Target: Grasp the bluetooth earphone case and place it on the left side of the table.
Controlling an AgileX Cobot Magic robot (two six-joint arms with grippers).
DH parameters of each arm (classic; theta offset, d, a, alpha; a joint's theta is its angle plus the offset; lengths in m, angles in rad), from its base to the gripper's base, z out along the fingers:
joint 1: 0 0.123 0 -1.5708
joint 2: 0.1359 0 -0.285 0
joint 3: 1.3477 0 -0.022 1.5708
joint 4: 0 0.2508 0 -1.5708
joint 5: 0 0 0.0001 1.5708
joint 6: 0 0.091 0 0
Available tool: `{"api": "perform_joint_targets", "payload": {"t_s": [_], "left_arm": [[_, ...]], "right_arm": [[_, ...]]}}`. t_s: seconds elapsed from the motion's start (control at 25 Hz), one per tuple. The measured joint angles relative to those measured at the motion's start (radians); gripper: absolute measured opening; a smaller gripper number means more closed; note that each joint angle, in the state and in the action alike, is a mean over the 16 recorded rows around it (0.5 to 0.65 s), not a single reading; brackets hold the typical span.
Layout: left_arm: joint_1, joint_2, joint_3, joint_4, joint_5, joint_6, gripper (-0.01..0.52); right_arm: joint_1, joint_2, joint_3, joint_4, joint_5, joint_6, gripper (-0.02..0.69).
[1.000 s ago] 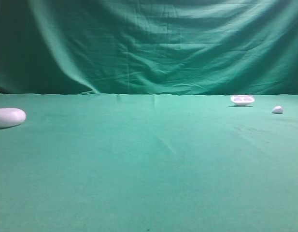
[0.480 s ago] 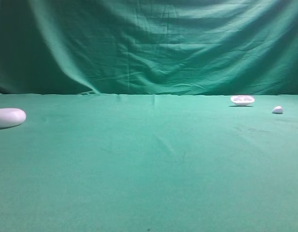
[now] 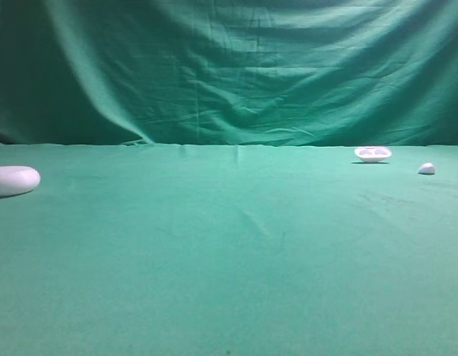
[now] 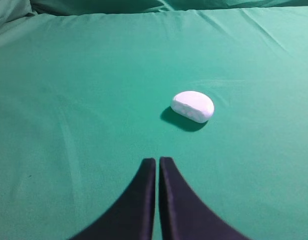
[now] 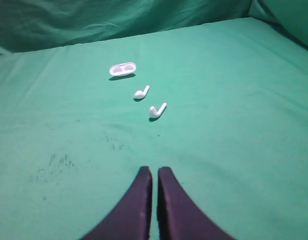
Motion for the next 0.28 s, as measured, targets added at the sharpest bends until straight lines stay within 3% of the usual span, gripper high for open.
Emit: {"api": "perform_joint_targets", "payload": {"t_s": [0.28], "left_arm": [[0.0,0.0,0.0,0.0,0.0,0.0,0.0]], "right_arm": [[0.0,0.0,0.0,0.001,-0.001,0.0,0.0]]}}
